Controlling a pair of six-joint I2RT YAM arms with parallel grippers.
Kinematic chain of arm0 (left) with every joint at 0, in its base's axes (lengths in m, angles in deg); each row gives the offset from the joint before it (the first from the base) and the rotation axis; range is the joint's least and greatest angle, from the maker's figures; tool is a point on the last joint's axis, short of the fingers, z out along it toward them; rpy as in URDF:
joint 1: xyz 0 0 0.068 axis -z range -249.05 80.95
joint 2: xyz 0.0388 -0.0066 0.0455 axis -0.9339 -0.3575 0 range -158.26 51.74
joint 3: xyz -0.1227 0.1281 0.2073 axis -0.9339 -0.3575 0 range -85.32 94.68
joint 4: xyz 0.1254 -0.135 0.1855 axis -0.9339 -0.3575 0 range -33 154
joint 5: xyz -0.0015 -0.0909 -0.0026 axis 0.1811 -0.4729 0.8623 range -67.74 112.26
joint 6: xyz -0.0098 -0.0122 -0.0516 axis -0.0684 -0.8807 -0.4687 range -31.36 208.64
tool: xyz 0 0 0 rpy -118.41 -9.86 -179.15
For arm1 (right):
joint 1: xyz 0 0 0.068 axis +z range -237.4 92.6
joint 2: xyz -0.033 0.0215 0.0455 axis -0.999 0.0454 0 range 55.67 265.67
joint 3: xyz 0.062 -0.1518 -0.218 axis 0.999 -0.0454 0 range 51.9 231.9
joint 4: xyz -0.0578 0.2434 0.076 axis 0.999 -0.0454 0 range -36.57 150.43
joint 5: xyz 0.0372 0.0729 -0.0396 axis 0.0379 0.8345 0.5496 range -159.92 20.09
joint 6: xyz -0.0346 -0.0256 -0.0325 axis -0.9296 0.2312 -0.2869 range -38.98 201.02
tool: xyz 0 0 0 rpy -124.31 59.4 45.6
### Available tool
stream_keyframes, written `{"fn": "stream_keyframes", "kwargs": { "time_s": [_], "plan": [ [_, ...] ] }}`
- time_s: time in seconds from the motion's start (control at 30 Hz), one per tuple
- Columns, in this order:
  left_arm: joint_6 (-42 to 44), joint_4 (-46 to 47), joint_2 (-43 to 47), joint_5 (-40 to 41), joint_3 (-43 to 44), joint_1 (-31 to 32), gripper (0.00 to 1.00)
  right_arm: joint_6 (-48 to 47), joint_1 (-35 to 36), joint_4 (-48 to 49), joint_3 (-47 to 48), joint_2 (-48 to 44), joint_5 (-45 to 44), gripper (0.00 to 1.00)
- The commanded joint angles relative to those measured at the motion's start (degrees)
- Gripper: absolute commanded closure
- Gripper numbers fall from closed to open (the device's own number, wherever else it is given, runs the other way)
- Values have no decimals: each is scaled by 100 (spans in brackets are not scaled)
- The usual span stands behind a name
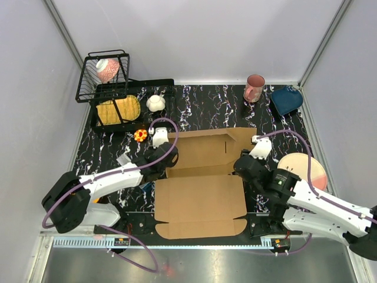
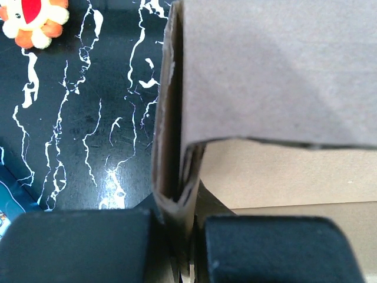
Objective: Fold the paper box
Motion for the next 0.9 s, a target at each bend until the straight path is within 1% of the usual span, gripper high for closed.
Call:
{"fn": "stream_keyframes", "kwargs": {
  "time_s": [0.0, 0.1, 0.17, 0.33, 0.37, 0.5, 0.77, 0.83, 0.87],
  "plan": [
    [47, 623, 399, 252, -211, -20, 100, 615, 14, 576, -300, 111, 392, 49],
    [126, 913, 671, 261, -404, -29, 100, 765, 14, 637, -581, 305, 445, 49],
    [196, 941, 724, 279, -458, -20, 100, 801, -3, 734, -731, 366, 462, 50],
    [337, 941, 654, 288, -397, -20, 100, 766, -231, 1506, -1145, 533, 576, 50],
    [354, 932, 628, 270, -379, -20, 100, 722, -415, 1743, -1171, 673, 620, 50],
    [372, 809, 514, 279, -300, -20, 100, 485, -776, 2324, -1347, 1025, 954, 50],
    [398, 809, 540, 323, -353, -11, 100, 160, -970, 3396, -1769, 1174, 1315, 48],
    [390, 826, 531, 314, -353, -11, 100, 81, -988, 3520, -1743, 1298, 1437, 50],
    [390, 835, 522, 305, -344, -11, 100, 10, -988, 3607, -1734, 1394, 1464, 53]
  ]
}}
